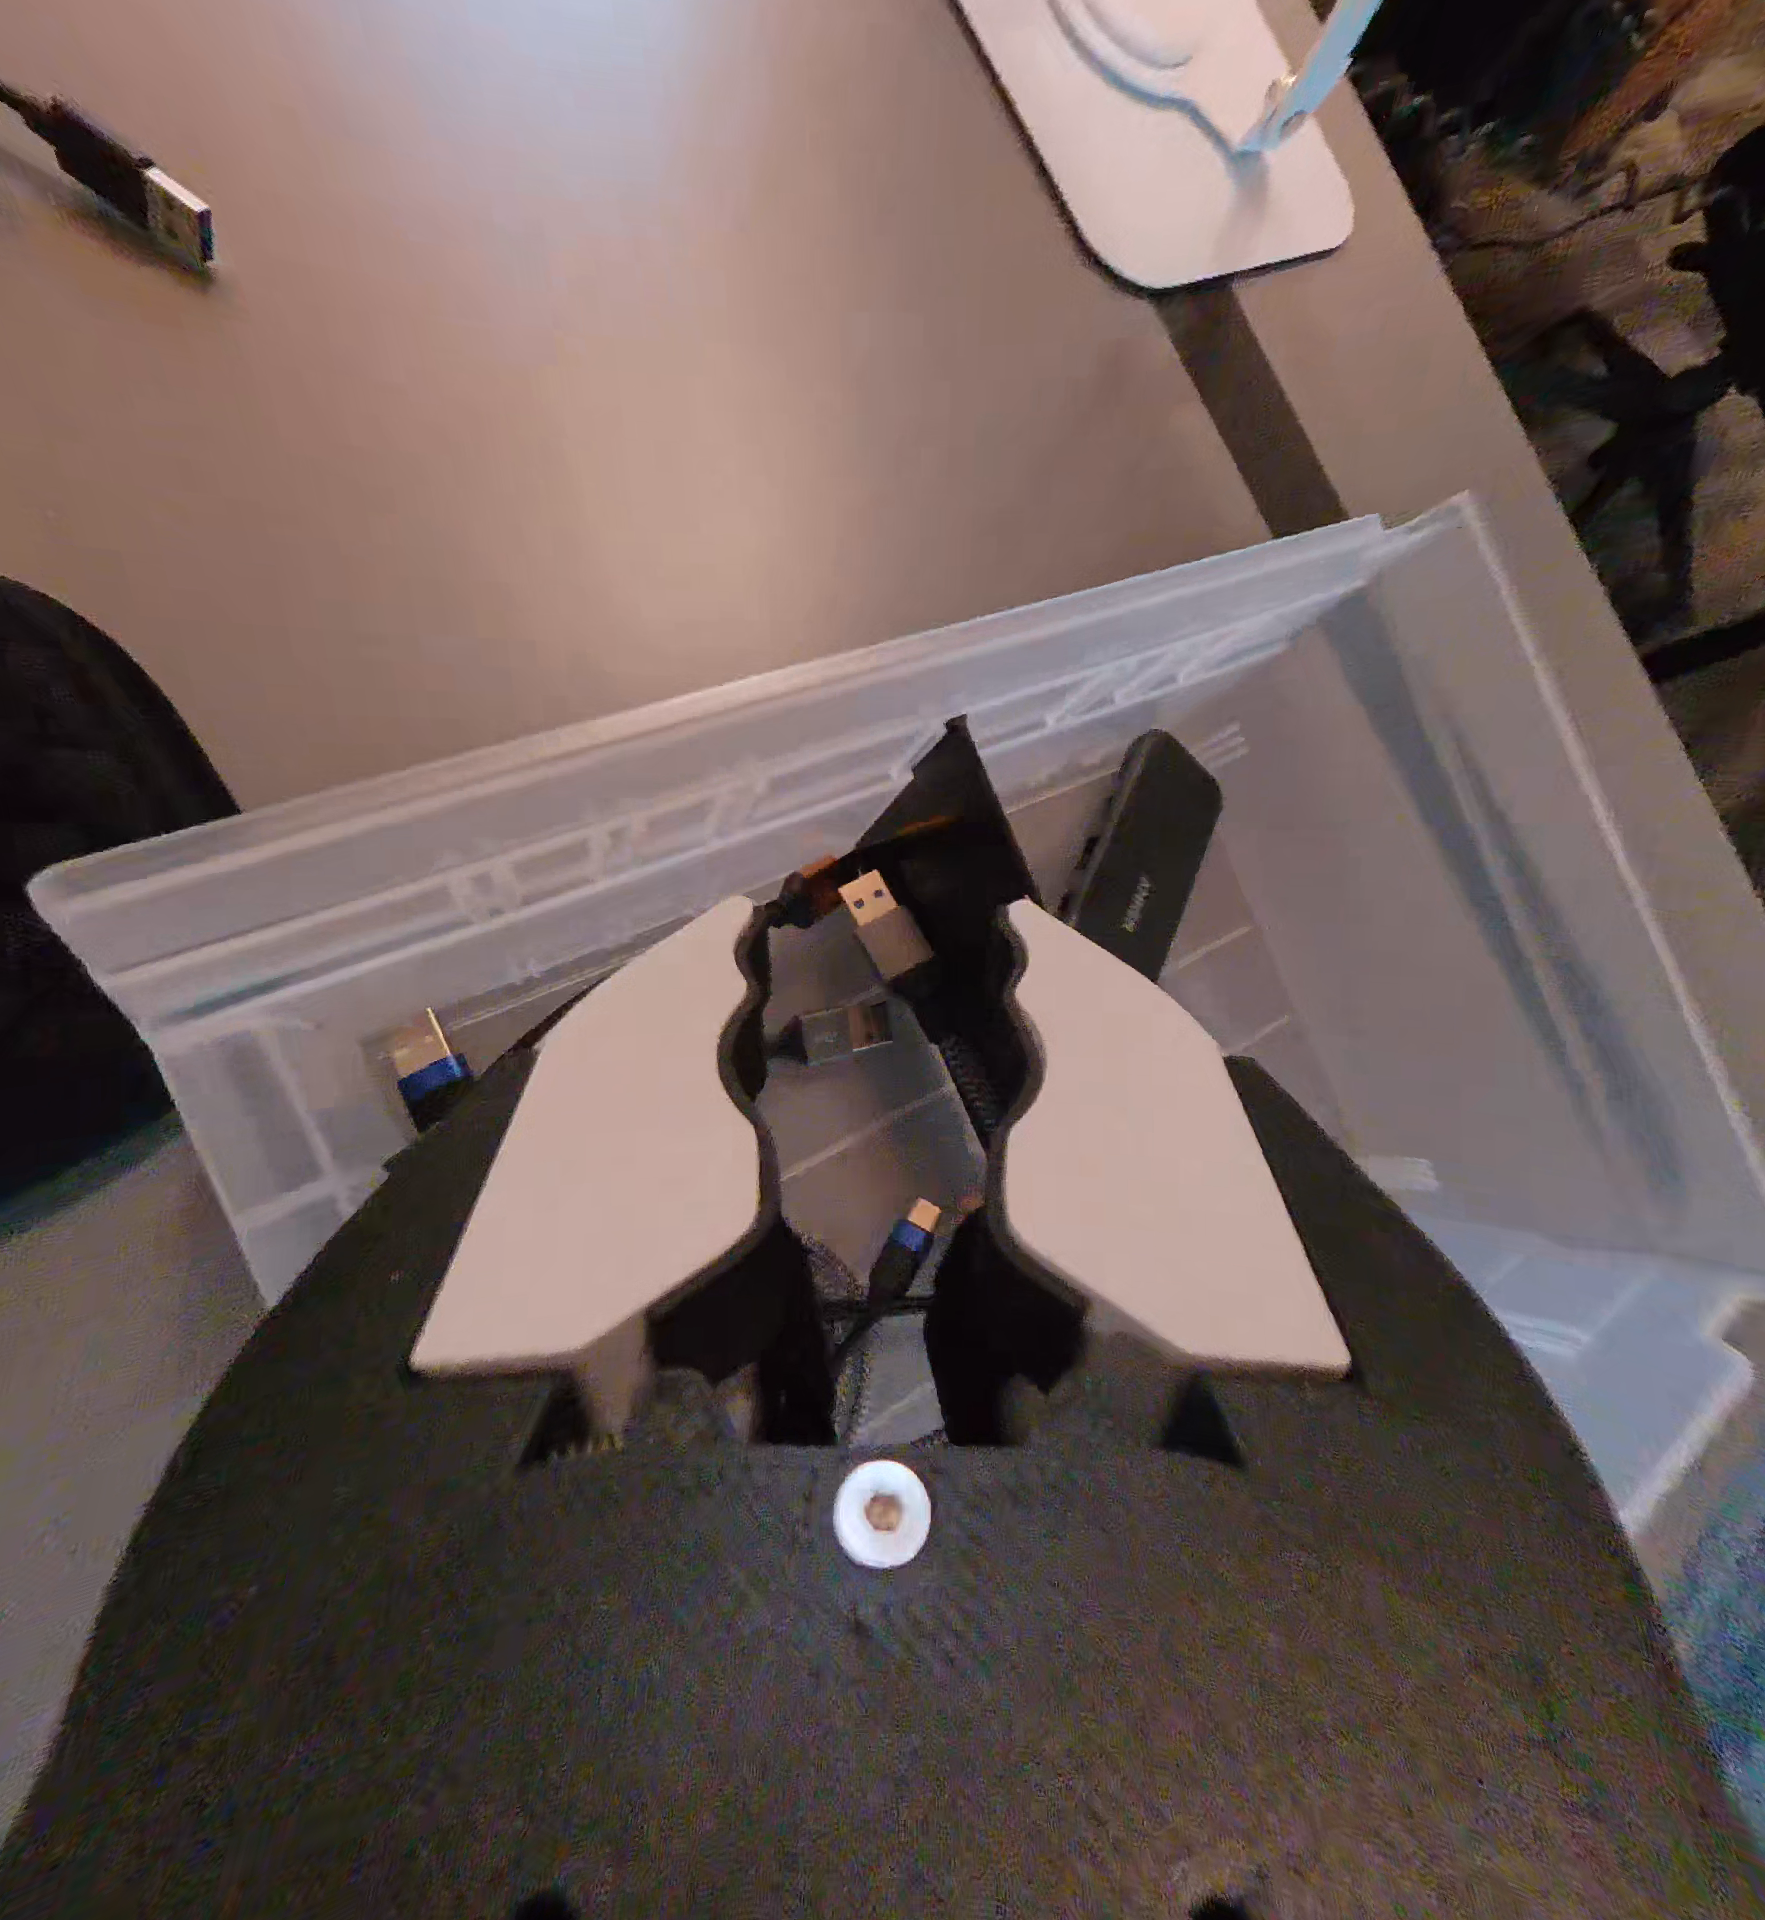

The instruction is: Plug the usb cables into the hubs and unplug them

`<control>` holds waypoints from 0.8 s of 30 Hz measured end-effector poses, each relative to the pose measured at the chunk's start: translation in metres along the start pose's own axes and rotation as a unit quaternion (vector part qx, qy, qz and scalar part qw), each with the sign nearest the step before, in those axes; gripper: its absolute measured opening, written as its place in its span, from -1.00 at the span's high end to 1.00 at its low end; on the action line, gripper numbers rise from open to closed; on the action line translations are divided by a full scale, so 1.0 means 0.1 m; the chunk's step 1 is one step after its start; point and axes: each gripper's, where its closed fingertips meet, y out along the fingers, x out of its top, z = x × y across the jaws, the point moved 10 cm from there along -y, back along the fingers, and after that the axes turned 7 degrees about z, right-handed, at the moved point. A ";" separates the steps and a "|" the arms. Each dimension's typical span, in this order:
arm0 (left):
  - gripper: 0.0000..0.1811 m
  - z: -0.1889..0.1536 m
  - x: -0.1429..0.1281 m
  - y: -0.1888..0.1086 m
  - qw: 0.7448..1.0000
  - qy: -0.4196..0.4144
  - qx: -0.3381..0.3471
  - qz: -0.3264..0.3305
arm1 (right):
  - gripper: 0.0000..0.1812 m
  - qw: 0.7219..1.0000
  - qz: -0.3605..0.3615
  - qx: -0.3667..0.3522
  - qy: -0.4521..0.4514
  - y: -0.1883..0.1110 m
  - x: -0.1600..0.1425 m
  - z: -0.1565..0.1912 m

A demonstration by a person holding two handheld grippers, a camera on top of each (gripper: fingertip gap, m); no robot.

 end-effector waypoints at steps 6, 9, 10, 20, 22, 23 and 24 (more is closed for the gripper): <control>0.29 0.00 0.00 0.00 1.000 0.001 0.003 0.000 | 0.31 0.982 -0.168 -0.087 0.003 -0.57 0.54 0.32; 0.29 0.00 0.00 0.01 1.000 -0.001 0.009 0.004 | 0.15 0.942 -0.317 -0.009 -0.107 -0.59 1.12 1.07; 0.29 0.01 0.01 0.01 1.000 -0.001 0.010 0.006 | 0.14 0.923 -0.361 0.041 -0.127 -0.53 1.32 1.37; 0.29 -0.05 0.05 0.06 0.999 0.027 0.018 0.019 | 0.37 0.849 -0.414 0.240 -0.223 0.29 2.32 2.79; 0.29 -0.06 0.04 0.07 0.999 0.037 0.026 0.022 | 0.38 0.852 -0.405 0.230 -0.237 0.28 2.32 2.78; 0.28 -0.06 0.05 0.07 0.999 0.031 0.035 0.020 | 0.39 0.857 -0.397 0.223 -0.240 0.24 2.31 2.75; 0.21 -0.04 0.05 0.06 0.999 0.024 0.044 0.012 | 0.39 0.857 -0.403 0.207 -0.246 0.17 2.30 2.69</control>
